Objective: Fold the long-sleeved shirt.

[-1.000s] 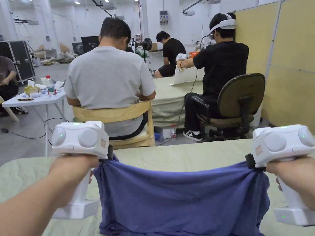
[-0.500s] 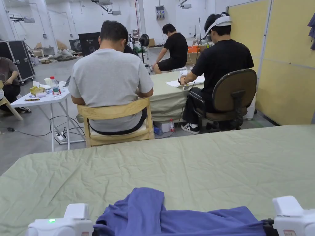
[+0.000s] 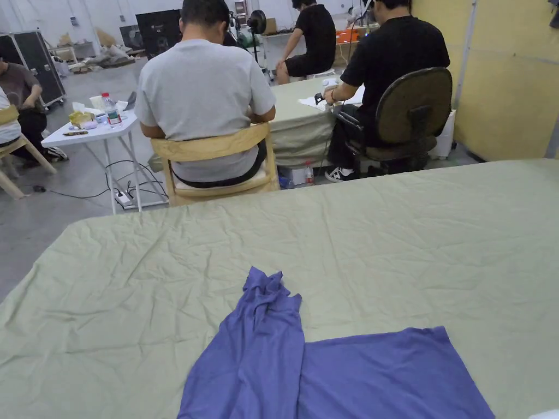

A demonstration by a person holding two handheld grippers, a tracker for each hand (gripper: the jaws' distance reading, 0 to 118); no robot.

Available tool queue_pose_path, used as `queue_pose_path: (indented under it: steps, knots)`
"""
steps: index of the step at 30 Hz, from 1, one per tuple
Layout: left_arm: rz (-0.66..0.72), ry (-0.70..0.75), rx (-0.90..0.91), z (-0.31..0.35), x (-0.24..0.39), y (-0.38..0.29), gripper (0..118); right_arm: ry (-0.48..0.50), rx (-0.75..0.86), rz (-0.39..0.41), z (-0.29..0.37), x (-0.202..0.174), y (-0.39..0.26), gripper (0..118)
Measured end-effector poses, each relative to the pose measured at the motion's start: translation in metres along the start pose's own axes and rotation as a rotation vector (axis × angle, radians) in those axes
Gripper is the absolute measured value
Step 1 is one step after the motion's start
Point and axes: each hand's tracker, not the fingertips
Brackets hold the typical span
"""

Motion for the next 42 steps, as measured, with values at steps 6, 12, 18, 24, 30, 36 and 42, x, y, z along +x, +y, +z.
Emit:
queue_pose_path:
  steps: [6, 12, 18, 24, 30, 36, 42]
  knots:
    - [0.080, -0.030, -0.059, -0.009, -0.004, -0.030, 0, 0.017, -0.045, -0.032, -0.004, -0.002, -0.026, 9]
    - [0.175, -0.045, 0.111, 0.003, -0.006, -0.017, 109, -0.021, 0.066, -0.078, 0.001, 0.015, -0.018, 114]
    - [0.076, -0.029, 0.099, 0.008, 0.014, 0.007, 19, -0.020, 0.072, -0.130, 0.007, 0.009, 0.005, 51]
    - [0.109, -0.033, 0.130, -0.006, 0.009, 0.020, 0, 0.027, 0.129, -0.120, -0.013, -0.013, 0.056, 4]
    - [0.098, -0.019, 0.109, -0.034, -0.001, 0.038, 0, 0.224, 0.132, -0.094, -0.112, -0.062, 0.159, 118]
    - [0.145, -0.009, 0.114, -0.052, -0.011, 0.051, 0, 0.305, 0.006, -0.038, -0.259, -0.149, 0.270, 100]
    - [0.180, -0.023, 0.094, -0.067, -0.017, 0.047, 0, 0.309, -0.176, -0.063, -0.344, -0.193, 0.310, 83]
